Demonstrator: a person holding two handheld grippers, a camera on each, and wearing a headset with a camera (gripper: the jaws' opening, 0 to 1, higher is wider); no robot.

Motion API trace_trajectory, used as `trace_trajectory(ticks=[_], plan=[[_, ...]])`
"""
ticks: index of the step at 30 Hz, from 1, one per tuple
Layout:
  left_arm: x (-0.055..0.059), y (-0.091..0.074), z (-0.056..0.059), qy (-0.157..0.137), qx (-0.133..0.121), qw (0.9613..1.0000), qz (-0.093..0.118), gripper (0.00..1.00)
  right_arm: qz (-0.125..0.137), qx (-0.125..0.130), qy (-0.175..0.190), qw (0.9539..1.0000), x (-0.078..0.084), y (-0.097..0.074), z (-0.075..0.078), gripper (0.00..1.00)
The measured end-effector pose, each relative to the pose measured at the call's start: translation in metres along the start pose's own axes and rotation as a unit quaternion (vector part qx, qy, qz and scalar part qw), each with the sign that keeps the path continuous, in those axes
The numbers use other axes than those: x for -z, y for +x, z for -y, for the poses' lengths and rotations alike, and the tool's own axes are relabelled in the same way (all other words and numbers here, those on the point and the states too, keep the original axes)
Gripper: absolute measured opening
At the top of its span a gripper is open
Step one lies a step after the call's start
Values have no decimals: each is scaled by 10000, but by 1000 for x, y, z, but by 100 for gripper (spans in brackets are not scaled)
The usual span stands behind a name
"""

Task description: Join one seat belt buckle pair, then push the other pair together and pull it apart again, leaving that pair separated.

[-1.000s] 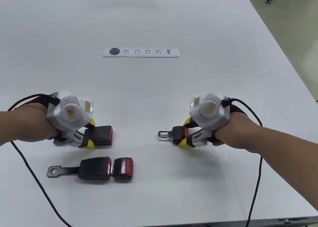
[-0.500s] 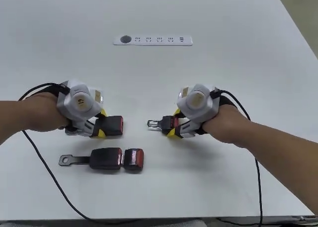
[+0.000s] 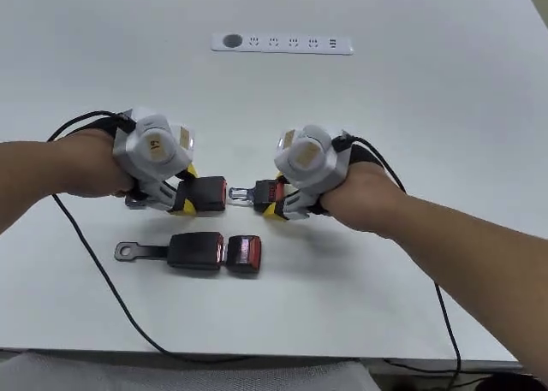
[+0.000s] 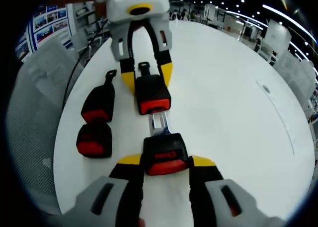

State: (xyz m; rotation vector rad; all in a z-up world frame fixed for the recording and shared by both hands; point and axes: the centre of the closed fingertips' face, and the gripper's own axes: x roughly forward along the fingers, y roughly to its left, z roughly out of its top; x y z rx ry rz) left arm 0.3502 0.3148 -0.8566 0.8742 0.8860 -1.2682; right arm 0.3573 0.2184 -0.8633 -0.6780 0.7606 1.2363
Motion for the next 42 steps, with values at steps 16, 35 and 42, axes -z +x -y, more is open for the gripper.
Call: trace_trajectory(ticks=[16,35,42], plan=[[1,0,0,-31,-43,10000,-46,32,42,95,-466,9989,-15,8,-1,34],[0,1,1,127,18,9999,-50,31,145,-13,-312,9994,-27,16,-10,33],[0,1,1,172,28,9998,-39,31,249,-65,-343,9991,-29,18,-8,32]])
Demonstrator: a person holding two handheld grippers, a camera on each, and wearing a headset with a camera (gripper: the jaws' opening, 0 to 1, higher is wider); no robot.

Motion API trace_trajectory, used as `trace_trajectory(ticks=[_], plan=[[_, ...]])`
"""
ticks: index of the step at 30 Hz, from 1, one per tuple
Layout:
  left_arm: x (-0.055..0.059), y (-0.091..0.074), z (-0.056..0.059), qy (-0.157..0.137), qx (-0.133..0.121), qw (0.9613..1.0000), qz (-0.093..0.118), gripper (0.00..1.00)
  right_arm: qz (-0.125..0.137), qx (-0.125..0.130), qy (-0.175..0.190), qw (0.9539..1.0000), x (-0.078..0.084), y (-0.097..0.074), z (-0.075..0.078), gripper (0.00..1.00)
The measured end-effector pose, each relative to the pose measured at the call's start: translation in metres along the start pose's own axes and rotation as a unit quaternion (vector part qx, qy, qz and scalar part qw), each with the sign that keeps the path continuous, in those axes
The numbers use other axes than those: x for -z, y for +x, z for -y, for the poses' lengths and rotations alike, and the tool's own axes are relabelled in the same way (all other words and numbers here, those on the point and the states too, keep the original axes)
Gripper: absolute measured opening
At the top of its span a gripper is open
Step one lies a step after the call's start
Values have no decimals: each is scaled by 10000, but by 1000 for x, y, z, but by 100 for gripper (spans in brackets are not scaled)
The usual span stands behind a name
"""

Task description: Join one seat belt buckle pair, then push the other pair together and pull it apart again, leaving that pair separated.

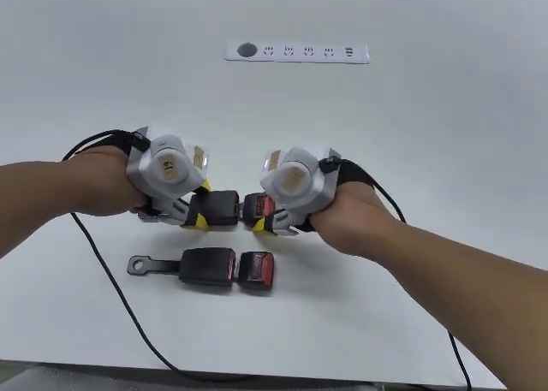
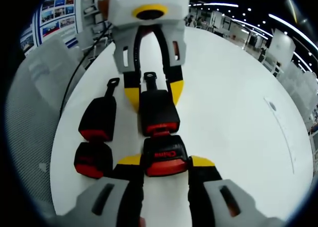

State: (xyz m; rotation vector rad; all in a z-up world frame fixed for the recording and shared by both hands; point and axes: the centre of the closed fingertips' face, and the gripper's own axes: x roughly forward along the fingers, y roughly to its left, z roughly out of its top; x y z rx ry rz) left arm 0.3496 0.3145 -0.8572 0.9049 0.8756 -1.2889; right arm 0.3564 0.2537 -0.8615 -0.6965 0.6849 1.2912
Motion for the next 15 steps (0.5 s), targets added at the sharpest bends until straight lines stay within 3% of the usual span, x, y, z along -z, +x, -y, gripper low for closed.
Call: trace_trajectory(ticks=[7,15], plan=[[1,0,0,-77,-26,10000,11,31,-2,87,219,9997,-3,4,2,33],[0,-1,0,-112,-45,9999,117,32,-8,104,102,9999,-3,2,2,33]])
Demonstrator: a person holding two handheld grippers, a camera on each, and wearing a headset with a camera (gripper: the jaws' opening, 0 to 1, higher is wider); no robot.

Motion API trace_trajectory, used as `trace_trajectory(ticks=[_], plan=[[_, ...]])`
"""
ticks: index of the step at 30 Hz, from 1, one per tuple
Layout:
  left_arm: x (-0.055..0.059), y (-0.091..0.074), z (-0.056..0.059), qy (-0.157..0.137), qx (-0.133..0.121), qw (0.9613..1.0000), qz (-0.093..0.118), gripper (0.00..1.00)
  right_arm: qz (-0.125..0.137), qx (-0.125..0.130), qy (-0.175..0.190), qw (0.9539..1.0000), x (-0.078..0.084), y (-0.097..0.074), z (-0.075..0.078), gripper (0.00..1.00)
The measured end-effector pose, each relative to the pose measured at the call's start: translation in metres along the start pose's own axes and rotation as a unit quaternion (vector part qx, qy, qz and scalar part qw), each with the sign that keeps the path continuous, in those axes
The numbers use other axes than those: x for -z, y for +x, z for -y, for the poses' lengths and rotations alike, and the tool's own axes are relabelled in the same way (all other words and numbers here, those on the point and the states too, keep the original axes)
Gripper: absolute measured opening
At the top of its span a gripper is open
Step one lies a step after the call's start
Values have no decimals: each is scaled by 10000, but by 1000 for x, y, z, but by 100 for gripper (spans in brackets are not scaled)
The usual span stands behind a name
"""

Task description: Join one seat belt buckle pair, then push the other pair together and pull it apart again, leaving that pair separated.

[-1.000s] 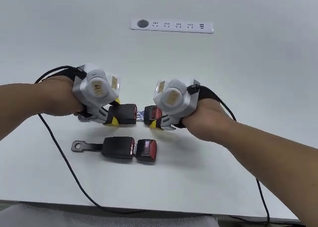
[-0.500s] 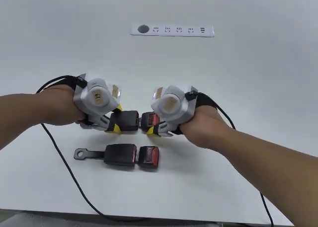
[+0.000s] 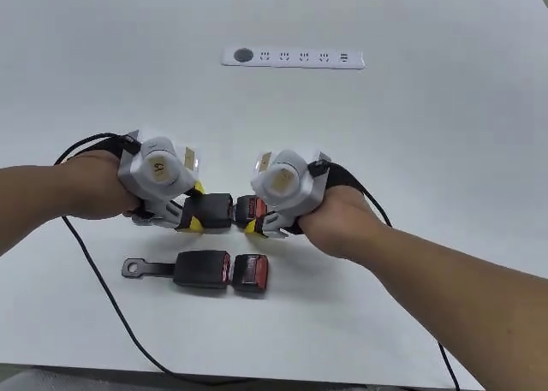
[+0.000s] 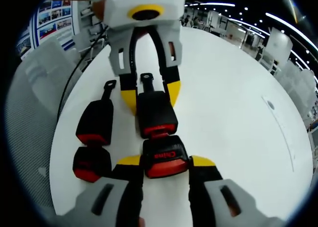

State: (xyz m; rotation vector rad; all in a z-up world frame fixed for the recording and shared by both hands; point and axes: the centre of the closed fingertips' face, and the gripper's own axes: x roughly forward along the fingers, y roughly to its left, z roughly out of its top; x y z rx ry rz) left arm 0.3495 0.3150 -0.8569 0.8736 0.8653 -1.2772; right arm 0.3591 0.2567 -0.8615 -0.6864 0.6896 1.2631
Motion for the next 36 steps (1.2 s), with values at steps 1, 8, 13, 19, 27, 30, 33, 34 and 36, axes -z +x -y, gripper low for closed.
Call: trace_trajectory(ticks=[1,8,13,19,27,30,33,34,36], plan=[[0,0,0,1,-11,10000,3,32,-25,-2,-8,10000,1,-1,0,33],[-1,0,0,23,2,10000,-29,32,-52,-26,34,10000,12,-8,3,34],[-1,0,0,11,-2,10000,-31,32,22,-56,103,9999,16,-11,3,35],[-2,0,1,17,26,10000,-27,32,-66,-58,64,9999,24,-18,0,35],[-2,-1,1,51,44,10000,2,33,-95,105,376,9992,55,-41,8,35],[-3,-1,1,64,35,10000,28,33,-152,183,461,9987,69,-51,11,35],[-3,-2,1,55,18,10000,43,33,-241,259,534,9979,84,-62,14,36],[-2,-2,1,53,15,10000,40,33,-276,284,554,9977,87,-64,15,36],[-2,-1,1,30,10,10000,28,33,-335,317,598,9971,96,-72,17,36]])
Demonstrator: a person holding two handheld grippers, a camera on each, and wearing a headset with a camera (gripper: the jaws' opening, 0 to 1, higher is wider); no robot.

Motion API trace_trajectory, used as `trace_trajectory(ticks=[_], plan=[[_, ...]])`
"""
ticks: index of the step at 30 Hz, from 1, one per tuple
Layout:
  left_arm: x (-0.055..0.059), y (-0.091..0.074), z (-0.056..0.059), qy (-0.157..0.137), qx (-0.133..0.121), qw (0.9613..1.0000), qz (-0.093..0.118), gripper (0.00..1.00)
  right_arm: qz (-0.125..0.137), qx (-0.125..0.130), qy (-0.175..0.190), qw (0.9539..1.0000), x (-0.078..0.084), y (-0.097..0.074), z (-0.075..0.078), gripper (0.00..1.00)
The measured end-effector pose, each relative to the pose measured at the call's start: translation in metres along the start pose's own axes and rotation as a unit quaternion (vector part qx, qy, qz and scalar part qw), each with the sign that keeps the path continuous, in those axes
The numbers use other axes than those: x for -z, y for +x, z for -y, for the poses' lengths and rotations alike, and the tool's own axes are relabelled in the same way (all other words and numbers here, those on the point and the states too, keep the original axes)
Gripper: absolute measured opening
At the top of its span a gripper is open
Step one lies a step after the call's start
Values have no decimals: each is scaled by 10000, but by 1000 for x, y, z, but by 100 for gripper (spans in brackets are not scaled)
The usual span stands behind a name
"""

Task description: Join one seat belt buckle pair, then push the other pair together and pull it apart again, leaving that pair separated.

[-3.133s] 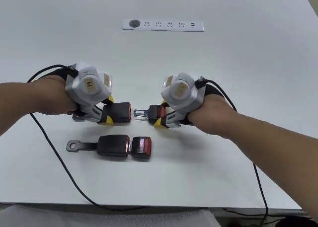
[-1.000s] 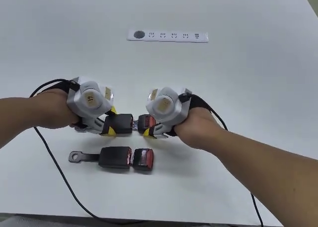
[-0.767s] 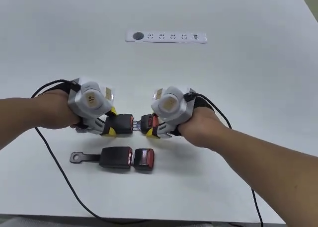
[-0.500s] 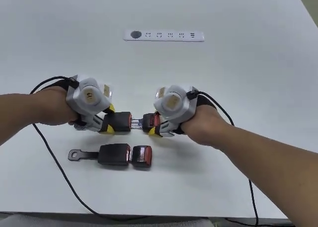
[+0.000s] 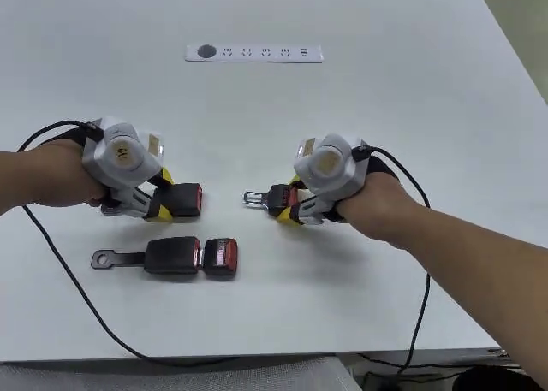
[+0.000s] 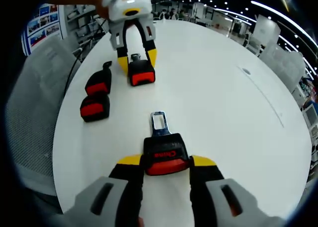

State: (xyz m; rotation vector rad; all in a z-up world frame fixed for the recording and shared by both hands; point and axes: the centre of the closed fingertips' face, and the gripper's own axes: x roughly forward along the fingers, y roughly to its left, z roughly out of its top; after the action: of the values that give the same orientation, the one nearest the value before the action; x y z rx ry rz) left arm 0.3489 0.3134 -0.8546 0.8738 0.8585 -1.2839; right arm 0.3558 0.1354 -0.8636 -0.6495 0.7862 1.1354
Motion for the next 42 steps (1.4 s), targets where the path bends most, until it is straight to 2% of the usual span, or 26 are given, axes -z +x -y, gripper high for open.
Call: trace_trajectory(ticks=[4,6,9,15,17,19,21,22,23,26,28,29,32,33,34,35,36,37,38,39,42], plan=[[0,0,0,-13,-28,10000,13,33,-106,48,-6,9999,14,-10,4,36],[0,-1,0,-57,-53,10000,23,33,-147,43,-183,9997,22,-16,6,36],[0,-1,0,-92,-64,9999,11,33,-210,82,-232,9995,29,-21,9,37],[0,0,0,-168,-138,9998,-51,34,-219,97,-64,9997,33,-23,11,38],[0,-1,1,-124,-184,9997,-90,34,-195,256,-329,9989,32,-25,17,45],[-2,-1,2,-76,-223,9996,-129,34,-243,326,-140,9991,34,-25,21,53],[-1,-1,1,-105,-241,9995,-150,34,-264,300,-105,9991,36,-27,20,54],[-1,-1,0,-135,-244,9995,-141,34,-276,300,-54,9992,36,-27,19,54],[1,-1,0,-408,-291,9987,-128,34,-284,303,7,9991,38,-27,19,53],[2,-3,-4,-603,-438,9972,-107,39,-266,312,219,9989,42,-28,18,54],[1,-8,-6,-265,-575,9980,-11,46,-275,366,298,9985,45,-32,19,56],[3,-11,-4,-384,-562,9977,-55,45,-283,373,320,9984,48,-33,18,57],[0,-23,-4,-521,-693,9962,121,46,-257,398,443,9979,51,-39,12,59],[-1,-29,-4,-576,-776,9952,171,47,-106,432,569,9974,48,-42,11,59],[-1,-31,-4,-596,-802,9948,189,47,-69,455,606,9971,47,-43,11,59],[-4,-39,-4,-762,-956,9919,337,49,106,528,698,9961,42,-50,8,60],[-6,-42,-3,-869,-1018,9899,456,50,162,564,671,9960,41,-53,6,60],[-7,-45,2,-995,-992,9885,566,50,176,646,627,9958,41,-55,6,63],[-6,-49,6,-1105,-1018,9867,618,50,236,836,534,9948,41,-59,8,67],[-4,-52,8,-1086,-1066,9864,618,50,246,841,567,9945,41,-60,5,71],[5,-64,21,-1214,-1215,9825,720,53,484,841,761,9924,36,-69,-7,70]])
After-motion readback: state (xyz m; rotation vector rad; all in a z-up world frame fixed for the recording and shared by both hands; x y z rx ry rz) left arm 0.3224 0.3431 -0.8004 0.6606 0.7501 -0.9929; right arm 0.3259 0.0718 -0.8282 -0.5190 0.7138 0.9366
